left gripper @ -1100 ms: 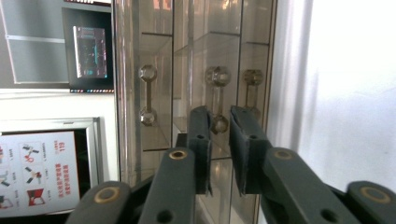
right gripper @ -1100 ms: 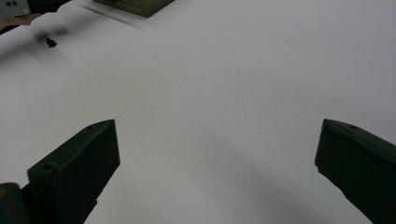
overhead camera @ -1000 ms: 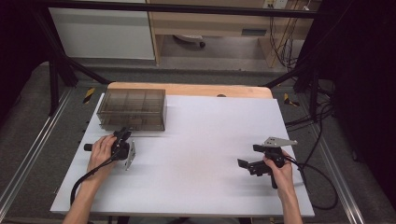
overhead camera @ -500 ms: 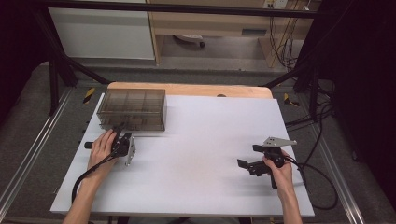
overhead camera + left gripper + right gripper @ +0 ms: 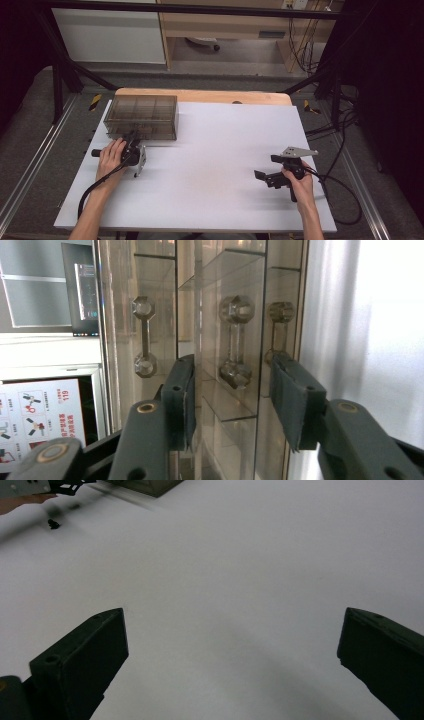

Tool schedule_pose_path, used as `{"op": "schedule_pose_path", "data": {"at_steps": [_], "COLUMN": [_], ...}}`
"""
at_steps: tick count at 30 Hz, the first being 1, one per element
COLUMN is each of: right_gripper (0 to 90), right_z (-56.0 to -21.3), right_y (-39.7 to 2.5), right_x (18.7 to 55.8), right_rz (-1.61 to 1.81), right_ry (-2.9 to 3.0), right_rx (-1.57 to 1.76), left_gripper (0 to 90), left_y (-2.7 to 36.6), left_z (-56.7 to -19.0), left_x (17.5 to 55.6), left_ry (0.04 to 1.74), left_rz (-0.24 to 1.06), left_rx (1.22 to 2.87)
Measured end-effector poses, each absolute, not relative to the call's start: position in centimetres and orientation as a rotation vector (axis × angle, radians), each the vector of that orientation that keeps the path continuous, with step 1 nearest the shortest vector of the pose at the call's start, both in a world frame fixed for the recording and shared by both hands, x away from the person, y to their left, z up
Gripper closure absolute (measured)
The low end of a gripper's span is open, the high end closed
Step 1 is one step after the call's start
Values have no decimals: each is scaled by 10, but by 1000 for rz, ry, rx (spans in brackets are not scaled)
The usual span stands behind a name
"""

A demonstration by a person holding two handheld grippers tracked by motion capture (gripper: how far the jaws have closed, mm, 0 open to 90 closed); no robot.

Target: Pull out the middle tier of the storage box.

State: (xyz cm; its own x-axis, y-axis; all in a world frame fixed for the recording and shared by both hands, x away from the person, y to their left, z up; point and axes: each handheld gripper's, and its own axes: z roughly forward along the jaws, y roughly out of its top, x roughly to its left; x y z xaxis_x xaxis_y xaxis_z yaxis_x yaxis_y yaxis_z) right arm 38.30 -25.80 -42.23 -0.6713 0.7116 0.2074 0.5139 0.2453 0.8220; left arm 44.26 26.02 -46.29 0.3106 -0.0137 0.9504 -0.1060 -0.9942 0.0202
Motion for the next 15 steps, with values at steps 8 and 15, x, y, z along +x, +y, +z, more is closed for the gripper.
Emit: {"op": "schedule_pose_path", "data": {"at_steps": [8,15], "right_gripper": [5,5], "right_z": [-423,-423], "right_y": [-258,-258], "right_x": [383,383], "right_rz": [1393,1392], "right_ry": [2308,2311], "right_rx": [1153,1157], "left_gripper": [605,607], "left_y": [260,260], "left_z": [-462,-462], "left_x": [443,442], "left_ry": [-123,-124], "left_rz": [1806,1803], "left_rx": [2472,2469]}}
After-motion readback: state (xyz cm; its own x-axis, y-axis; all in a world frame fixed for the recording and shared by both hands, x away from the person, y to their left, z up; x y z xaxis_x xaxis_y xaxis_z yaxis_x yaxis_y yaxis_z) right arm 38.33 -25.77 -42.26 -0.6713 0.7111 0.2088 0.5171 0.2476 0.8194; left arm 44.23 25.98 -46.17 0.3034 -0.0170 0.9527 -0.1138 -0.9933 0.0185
